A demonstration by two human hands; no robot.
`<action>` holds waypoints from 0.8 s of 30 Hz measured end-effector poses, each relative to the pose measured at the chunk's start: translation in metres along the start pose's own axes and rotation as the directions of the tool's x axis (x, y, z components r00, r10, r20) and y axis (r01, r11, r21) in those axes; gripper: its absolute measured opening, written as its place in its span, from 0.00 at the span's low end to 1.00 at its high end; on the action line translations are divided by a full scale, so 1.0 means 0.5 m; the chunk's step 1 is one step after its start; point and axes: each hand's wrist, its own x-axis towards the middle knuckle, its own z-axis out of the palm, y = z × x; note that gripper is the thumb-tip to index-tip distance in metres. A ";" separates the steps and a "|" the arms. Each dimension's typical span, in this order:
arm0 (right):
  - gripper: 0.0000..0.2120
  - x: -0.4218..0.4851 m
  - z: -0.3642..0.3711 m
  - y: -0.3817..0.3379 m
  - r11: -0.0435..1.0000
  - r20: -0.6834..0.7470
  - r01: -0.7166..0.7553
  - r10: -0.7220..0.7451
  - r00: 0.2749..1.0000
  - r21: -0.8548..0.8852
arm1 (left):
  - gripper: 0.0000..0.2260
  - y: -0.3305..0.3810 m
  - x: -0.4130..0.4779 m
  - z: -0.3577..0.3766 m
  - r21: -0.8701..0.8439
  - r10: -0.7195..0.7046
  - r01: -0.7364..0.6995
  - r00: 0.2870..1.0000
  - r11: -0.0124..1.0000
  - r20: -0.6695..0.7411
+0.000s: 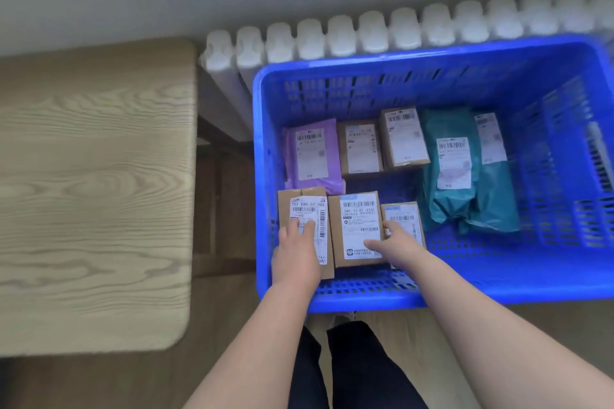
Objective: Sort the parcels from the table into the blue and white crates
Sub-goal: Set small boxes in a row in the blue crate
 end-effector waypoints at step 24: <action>0.23 -0.060 0.014 -0.035 0.912 -0.094 0.038 -0.083 0.992 -0.409 | 0.25 0.019 -0.044 -0.039 -0.128 0.036 -0.022 0.994 0.992 0.103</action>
